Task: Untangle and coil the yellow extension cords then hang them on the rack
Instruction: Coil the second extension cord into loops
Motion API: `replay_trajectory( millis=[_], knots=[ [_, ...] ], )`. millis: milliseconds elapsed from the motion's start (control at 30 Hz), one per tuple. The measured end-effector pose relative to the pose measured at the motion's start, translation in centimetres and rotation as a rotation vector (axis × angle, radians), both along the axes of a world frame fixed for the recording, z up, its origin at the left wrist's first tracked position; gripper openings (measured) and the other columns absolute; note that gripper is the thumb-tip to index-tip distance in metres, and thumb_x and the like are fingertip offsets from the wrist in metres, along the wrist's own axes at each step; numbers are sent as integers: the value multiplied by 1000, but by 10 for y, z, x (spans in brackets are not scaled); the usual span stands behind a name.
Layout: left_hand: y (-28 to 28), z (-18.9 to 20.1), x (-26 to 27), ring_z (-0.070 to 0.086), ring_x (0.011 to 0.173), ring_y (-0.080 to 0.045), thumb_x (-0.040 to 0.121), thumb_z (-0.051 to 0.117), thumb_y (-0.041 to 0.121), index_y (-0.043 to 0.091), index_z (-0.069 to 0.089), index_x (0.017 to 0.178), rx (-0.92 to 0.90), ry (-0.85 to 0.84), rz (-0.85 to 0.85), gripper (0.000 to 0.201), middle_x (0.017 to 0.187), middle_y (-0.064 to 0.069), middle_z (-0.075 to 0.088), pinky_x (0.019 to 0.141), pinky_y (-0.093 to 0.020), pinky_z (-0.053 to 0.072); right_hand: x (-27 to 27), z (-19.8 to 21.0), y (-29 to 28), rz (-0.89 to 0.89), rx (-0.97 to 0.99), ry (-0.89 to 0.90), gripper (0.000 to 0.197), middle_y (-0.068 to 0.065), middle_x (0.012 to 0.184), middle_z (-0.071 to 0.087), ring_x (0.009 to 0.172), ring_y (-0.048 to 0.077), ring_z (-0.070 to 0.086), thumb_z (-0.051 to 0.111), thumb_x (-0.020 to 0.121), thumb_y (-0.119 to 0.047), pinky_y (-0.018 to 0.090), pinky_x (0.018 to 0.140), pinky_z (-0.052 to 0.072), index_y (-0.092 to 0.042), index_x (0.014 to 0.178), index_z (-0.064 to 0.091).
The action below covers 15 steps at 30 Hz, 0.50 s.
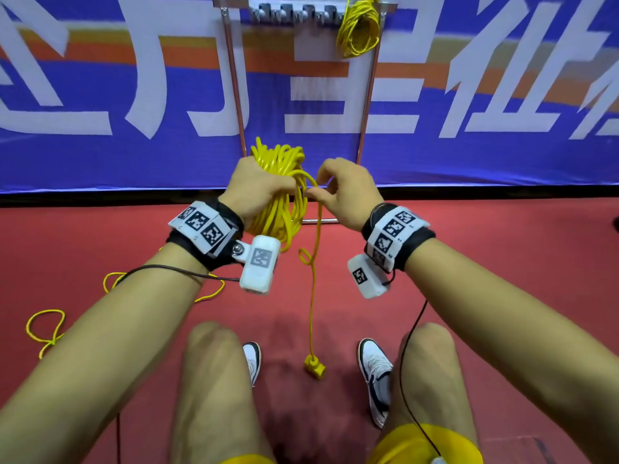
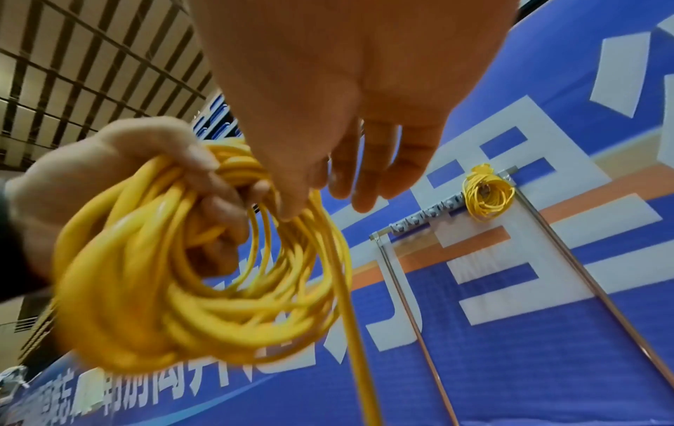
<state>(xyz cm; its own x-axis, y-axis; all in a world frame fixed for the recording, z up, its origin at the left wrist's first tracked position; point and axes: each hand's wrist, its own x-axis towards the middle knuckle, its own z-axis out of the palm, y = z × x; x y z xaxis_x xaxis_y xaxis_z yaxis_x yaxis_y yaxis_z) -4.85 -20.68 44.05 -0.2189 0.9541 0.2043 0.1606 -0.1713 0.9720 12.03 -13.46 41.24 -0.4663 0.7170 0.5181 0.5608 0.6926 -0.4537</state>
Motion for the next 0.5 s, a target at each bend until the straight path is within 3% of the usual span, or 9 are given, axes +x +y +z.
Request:
replay_trajectory(
  millis=[67,133,200,267,333,433,500],
  knots=[
    [2,11,0,57,63,-7,67,68,-9,19,74,83,51,3,74,32,65,13,65,61,-22,48,-9,-8,-3,-58,-62,-19,22,-4,77,59,79,27,60,71,87,-36,41,74,49,-19,85,58],
    [2,20,-1,53,63,-15,68,70,-8,19,74,74,68,-24,139,29,62,8,61,60,-27,47,-18,-17,-6,-101,-136,27,19,-8,72,58,81,27,62,70,88,-36,37,74,49,-24,81,56],
    [1,27,-1,51,58,-14,67,71,-6,20,70,64,69,-4,159,26,56,10,57,57,-26,46,-26,-22,-9,-121,-205,88,20,-7,69,62,78,27,65,72,86,-35,37,75,52,-23,77,58],
    [-2,33,2,50,49,-5,71,69,-10,20,68,69,76,14,157,30,49,15,56,52,-20,45,-32,-24,-14,-56,-314,142,19,-1,66,68,68,24,68,72,85,-29,40,72,56,-15,74,65],
    [-1,33,0,46,45,-2,72,68,-11,21,66,70,85,22,193,32,47,17,54,50,-19,43,-34,-23,-21,71,-397,82,18,2,65,71,66,20,69,70,86,-22,40,74,57,-15,69,67],
    [-1,26,-11,51,52,-8,68,70,-8,20,69,66,79,11,244,29,52,13,58,55,-24,47,-23,-15,-24,194,-490,-66,27,3,73,72,75,22,71,63,92,-18,42,80,57,-21,66,60],
    [-1,21,-19,55,56,-12,66,71,-7,19,70,66,51,7,259,26,57,10,61,58,-28,50,-7,-8,-18,202,-627,-49,24,6,74,65,71,25,69,53,100,-14,42,73,56,-17,76,53]
  ],
)
